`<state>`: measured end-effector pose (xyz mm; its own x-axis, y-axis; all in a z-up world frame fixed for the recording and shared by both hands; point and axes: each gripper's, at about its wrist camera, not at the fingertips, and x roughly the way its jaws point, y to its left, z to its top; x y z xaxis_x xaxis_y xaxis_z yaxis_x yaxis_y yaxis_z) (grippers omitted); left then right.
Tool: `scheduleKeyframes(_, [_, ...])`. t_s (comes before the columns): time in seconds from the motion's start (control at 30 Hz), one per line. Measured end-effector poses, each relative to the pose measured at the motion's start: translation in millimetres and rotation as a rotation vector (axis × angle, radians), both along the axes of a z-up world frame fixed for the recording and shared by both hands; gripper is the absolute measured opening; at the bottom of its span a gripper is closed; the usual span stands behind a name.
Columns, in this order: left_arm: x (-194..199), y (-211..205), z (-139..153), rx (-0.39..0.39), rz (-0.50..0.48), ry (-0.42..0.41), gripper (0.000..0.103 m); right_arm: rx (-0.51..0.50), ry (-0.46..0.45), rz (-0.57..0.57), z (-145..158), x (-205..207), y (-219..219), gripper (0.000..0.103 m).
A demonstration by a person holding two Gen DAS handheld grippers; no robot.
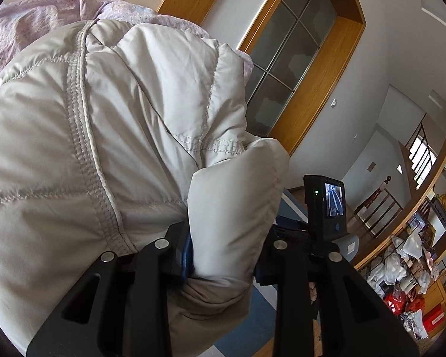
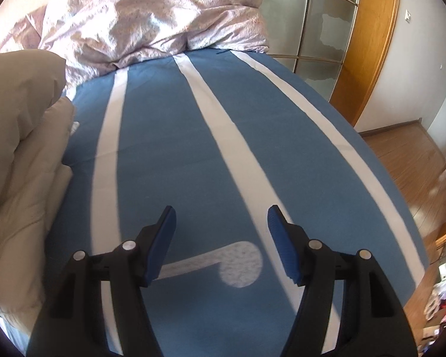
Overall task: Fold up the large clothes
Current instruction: 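Lift the folded jacket with the left tool and carry it across the bed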
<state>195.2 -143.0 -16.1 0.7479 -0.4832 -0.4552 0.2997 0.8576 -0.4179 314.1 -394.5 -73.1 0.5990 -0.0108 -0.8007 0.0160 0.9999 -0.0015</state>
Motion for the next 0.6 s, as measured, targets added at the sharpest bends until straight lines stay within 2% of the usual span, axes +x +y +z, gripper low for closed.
scheduleKeyframes(0.13, [6,-7,-3,0.029,0.008,0.014,0.031,-0.004,0.011,0.001,-5,3,-9,0.064])
scheduleKeyframes(0.27, [11,-19,-5,0.096,0.015,0.027,0.031,0.031,0.016,0.004,-8,5,-17,0.064])
scheduleKeyframes(0.4, [14,-32,-8,0.169,0.028,0.035,0.032,0.024,0.016,0.016,-8,8,-18,0.066])
scheduleKeyframes(0.6, [21,-46,-14,0.235,0.041,0.049,0.035,0.024,0.014,0.019,-8,9,-21,0.07])
